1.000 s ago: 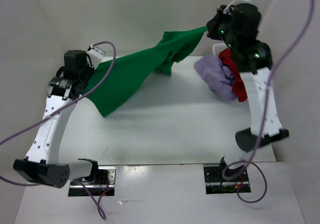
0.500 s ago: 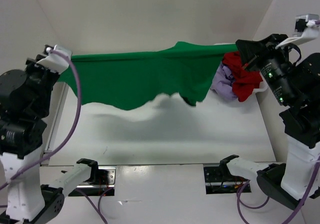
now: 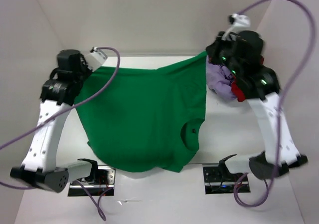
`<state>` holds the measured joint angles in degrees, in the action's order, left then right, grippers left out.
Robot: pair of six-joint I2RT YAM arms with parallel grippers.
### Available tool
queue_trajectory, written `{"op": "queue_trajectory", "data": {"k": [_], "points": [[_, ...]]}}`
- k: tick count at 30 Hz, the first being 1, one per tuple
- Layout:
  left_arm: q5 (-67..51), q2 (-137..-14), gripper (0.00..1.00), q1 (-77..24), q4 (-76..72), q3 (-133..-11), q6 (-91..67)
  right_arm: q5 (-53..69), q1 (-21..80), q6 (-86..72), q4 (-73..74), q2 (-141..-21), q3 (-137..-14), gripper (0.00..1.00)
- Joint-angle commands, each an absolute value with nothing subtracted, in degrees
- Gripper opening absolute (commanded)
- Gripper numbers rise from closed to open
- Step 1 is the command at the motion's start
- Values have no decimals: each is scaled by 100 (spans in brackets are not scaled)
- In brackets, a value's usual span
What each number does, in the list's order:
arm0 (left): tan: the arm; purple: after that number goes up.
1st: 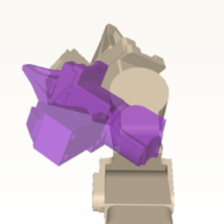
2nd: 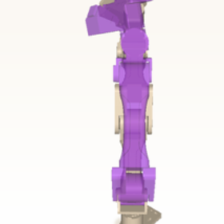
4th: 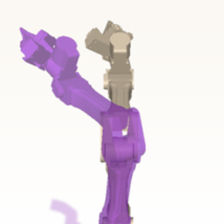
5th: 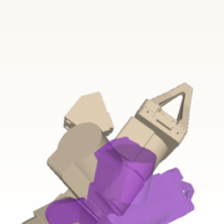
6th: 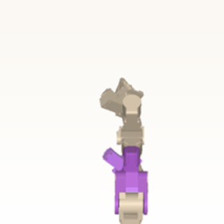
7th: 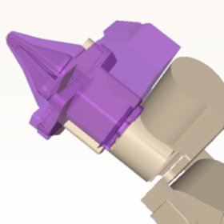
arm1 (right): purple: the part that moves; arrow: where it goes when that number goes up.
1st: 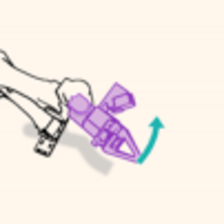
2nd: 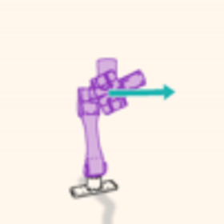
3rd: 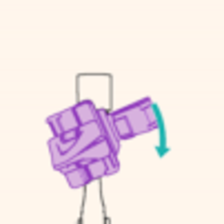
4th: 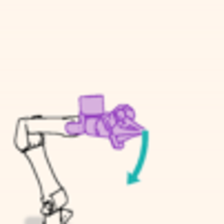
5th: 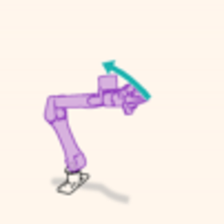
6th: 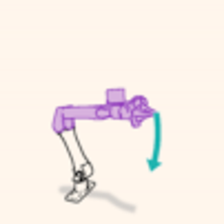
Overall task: Fold and stack the t-shirts
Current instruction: Flatten out the tshirt
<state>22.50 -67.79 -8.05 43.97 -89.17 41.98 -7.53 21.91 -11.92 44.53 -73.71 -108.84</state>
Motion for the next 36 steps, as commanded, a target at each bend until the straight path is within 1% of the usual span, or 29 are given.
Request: {"op": "queue_trajectory", "data": {"k": [1,5,6,8,9,11,12,13,15,16,17,18,19,20,21,22,23,24,27,28,29,30,31,32,33,34,35,36], "points": [[2452,-7214,0,-738,3921,-8667,4184,-932,1908,-949,3806,-8172,-10661,0],[2399,-8276,0,-738,3324,-8544,4052,-809,1802,-949,3604,-9384,-11134,0],[2339,-8462,0,-738,3227,-8543,4000,-809,1741,-949,3604,-9944,-11475,0],[2338,-9031,0,-738,2990,-8621,3947,-756,1740,-949,3683,-10535,-11881,0],[2338,-9218,0,-738,2919,-8692,3946,-756,1740,-949,3857,-11156,-12396,0],[2286,-9798,0,-677,2795,-8980,3877,-756,1688,-949,4042,-11818,-13031,0],[2233,-9991,0,-607,2708,-9087,3824,-756,1688,-949,4165,-12161,-13800,0],[2232,-10376,0,-554,2707,-9210,3823,-704,1688,-1010,4384,-12843,-14216,0],[2162,-10773,0,-457,2576,-9649,3754,-651,1635,-1080,4317,-13479,-14938,0],[2110,-11167,0,-379,2575,-9816,3692,-650,1635,-1081,4237,-13587,-15020,0],[2109,-11354,1,-291,2575,-10226,3691,-737,1583,-1081,4236,-13692,-15142,7],[2109,-11529,1,-290,2575,-10448,3526,-738,1582,-994,4158,-13754,-15213,26],[2048,-11827,6,-212,2645,-10676,3464,-738,1582,-915,4096,-13816,-15214,53],[2048,-11961,13,-211,2802,-10896,3411,-738,1582,-914,4096,-13816,-15214,82],[1978,-12145,33,-150,2865,-11273,3358,-669,1582,-844,4096,-13816,-15214,92],[2030,-12207,77,-149,2865,-11398,3279,-616,1582,-844,4157,-13816,-15214,99],[2117,-12208,87,-89,2865,-11495,3278,-615,1582,-844,4209,-13755,-15301,99],[2362,-12208,93,-36,2865,-11644,3183,-615,1582,-844,4280,-13694,-15354,99],[2706,-12208,99,227,2856,-11987,2945,-816,1582,-975,4508,-13142,-15354,99],[2707,-12208,99,342,3187,-12362,2770,-817,1582,-1045,4570,-12922,-15189,99],[2707,-12156,99,465,3434,-12549,2655,-887,1582,-1046,4744,-12450,-14831,99],[2594,-12051,99,596,3706,-12681,2541,-888,1582,-1107,4868,-12193,-14575,99],[2123,-11928,99,833,4292,-12613,2453,-888,1582,-1194,4991,-11921,-14242,99],[1831,-11718,99,931,4507,-12325,2452,-888,1634,-1195,5070,-11239,-13177,99],[1628,-11063,99,932,4587,-11809,2583,-722,1635,-1195,4915,-10797,-12444,99],[1539,-10674,99,984,4475,-10368,2949,-599,1635,-1274,4696,-10323,-11645,99],[1651,-10270,99,871,4343,-9571,3153,-485,1635,-1414,4215,-9831,-10071,99],[1800,-9474,99,740,4133,-8788,3329,-396,1635,-1528,4045,-8947,-9385,94]]}}
